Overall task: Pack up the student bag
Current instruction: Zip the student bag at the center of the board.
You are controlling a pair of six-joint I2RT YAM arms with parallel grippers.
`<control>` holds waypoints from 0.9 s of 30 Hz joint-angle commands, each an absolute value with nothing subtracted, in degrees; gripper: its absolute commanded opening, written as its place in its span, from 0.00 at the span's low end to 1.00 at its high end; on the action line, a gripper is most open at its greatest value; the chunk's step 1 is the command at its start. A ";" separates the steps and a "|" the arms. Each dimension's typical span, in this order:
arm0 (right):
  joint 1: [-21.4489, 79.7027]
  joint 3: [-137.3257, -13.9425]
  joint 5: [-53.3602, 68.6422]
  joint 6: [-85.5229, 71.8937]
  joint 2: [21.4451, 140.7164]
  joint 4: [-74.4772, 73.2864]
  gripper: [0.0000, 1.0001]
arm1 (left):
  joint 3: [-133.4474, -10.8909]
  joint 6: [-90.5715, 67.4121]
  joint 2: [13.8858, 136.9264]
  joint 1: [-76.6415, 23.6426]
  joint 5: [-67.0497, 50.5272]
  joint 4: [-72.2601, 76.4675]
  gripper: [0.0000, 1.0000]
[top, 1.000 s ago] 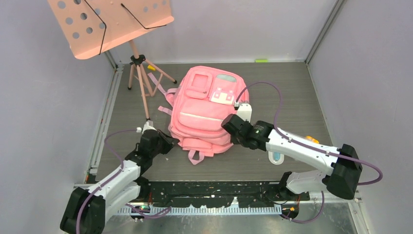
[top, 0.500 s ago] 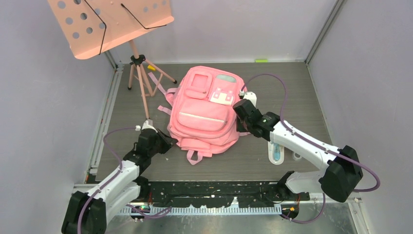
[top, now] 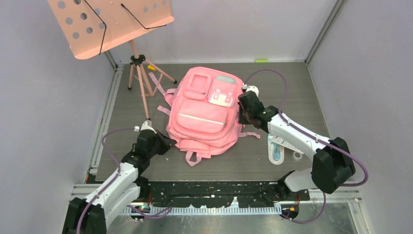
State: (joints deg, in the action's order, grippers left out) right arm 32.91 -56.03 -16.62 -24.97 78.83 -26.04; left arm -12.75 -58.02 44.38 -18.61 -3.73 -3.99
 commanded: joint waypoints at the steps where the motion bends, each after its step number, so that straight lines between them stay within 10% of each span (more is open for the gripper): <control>1: 29.48 -57.10 -22.76 -21.99 80.05 -22.81 0.00 | -12.67 -54.57 42.68 -17.16 0.26 -12.78 0.00; 11: 27.55 -56.63 -10.54 -16.48 77.33 -20.06 0.00 | -14.18 -50.86 41.09 -16.88 -3.46 -17.37 0.01; 13: 27.59 -57.13 -6.58 -14.92 75.65 -22.46 0.02 | -16.83 -47.93 42.27 -16.88 -5.07 -21.17 0.17; 18: 27.55 -58.29 -2.33 -16.21 72.45 -27.66 0.64 | -24.77 -42.20 43.41 -16.79 -8.84 -29.67 0.69; 27: 27.59 -57.08 11.54 -19.41 68.77 -25.15 0.81 | -37.36 -35.25 44.92 -16.79 -9.88 -39.91 0.94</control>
